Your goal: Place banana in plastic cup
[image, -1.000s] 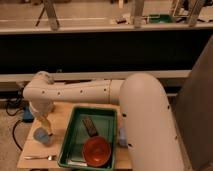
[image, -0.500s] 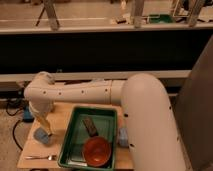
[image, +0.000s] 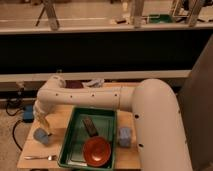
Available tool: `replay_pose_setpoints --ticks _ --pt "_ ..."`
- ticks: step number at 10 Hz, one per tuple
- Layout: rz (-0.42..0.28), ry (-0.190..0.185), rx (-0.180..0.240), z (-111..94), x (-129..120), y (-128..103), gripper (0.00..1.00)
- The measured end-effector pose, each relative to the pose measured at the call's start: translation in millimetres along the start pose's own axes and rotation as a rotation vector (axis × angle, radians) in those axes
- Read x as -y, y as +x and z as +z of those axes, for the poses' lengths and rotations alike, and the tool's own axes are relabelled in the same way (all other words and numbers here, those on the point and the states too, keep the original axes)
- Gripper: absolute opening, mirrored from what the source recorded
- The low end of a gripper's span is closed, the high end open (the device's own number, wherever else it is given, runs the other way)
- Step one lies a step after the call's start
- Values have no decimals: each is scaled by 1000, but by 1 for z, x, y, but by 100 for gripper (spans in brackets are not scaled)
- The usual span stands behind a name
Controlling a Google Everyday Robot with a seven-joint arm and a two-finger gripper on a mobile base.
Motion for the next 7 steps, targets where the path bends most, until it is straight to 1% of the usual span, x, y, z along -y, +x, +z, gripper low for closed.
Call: replay_pose_setpoints --ticks 3,4,5,6,7 --pt "-15 82 -50 -2 -4 4 0" --pt "-14 103 -60 -3 -7 6 0" --pt "-15 130 -74 -4 -9 8 0" --pt "-19 166 -94 -5 -10 12 0" --pt "-24 188 -109 -7 -11 15 0"
